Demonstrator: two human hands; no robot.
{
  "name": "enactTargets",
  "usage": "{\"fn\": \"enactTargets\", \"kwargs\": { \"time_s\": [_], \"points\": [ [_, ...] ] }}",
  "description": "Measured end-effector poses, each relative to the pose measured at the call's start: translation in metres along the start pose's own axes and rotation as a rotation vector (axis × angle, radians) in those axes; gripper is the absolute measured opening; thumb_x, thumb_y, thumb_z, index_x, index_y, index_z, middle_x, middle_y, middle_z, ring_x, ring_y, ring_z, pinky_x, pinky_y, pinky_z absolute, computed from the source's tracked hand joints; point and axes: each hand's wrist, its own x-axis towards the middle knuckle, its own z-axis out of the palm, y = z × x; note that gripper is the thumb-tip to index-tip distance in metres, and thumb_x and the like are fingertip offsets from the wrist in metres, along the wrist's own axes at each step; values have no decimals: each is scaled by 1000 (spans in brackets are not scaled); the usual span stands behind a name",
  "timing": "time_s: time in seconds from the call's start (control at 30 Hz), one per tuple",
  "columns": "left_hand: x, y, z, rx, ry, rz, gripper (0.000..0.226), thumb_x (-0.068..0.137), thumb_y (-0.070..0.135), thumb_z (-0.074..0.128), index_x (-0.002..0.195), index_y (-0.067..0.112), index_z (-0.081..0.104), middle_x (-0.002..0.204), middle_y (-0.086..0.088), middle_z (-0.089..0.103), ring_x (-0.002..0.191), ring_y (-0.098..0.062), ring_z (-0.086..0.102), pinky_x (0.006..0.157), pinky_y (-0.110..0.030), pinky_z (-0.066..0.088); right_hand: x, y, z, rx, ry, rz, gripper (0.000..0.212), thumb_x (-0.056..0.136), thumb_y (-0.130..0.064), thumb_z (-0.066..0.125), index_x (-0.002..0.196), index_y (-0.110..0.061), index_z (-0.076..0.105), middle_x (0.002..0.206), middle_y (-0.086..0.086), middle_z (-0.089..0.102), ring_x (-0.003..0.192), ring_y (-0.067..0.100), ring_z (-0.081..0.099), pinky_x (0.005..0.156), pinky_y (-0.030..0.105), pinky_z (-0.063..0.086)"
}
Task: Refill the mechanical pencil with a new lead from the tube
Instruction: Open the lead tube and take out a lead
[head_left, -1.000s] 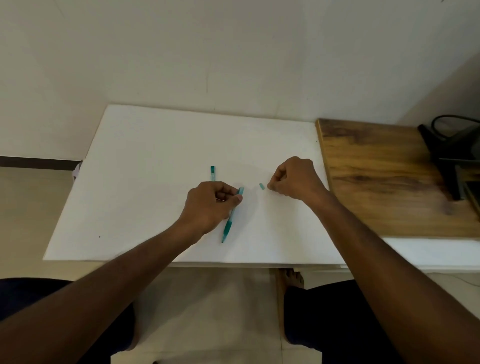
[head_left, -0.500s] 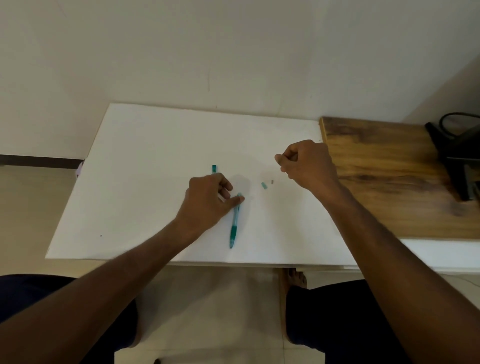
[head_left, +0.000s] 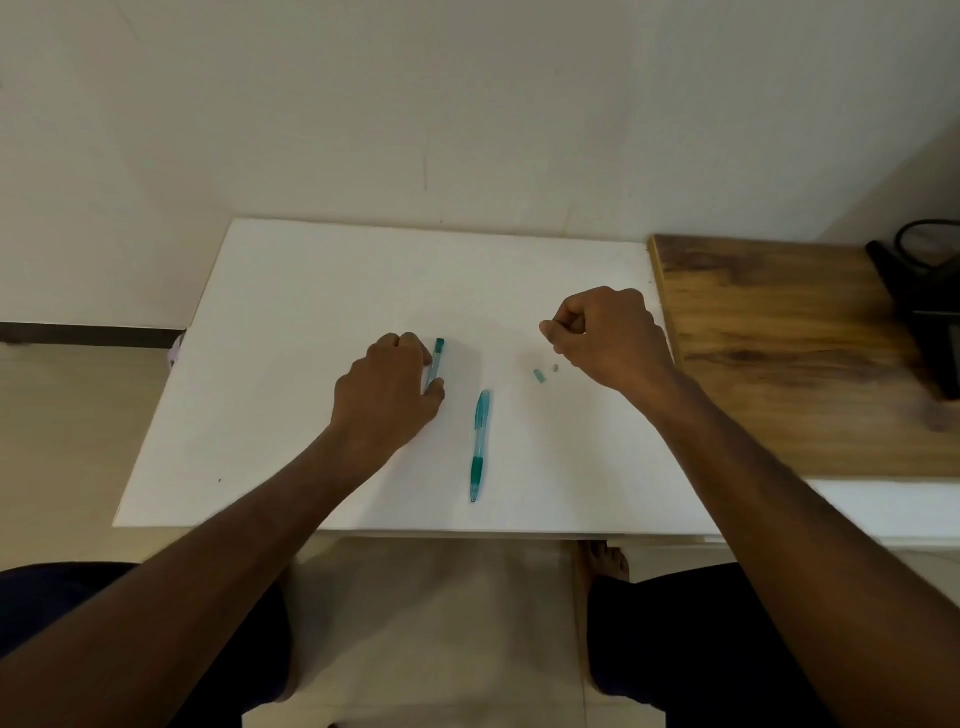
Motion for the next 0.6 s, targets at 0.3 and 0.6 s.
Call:
{"fn": "enactTargets", "kwargs": {
  "time_s": [0.3,0.6],
  "points": [
    [2,-3,-10,38,-108,-58,25,99,37,71,117,18,71,110,1,73,89,-17,64,72,-33,45,1,-8,17,98,-113,-115,25,97,-45,74,93,-21,80,84,-5,78,75,11,73,84,38,64],
    [3,-10,-12,-80,-136,-44,25,103,33,71,122,17,67,110,0,73,101,-23,71,78,-34,50,1,-8,25,65,-104,-176,24,98,-42,73,88,-22,79,81,-6,77,79,12,71,74,26,55]
  ]
}}
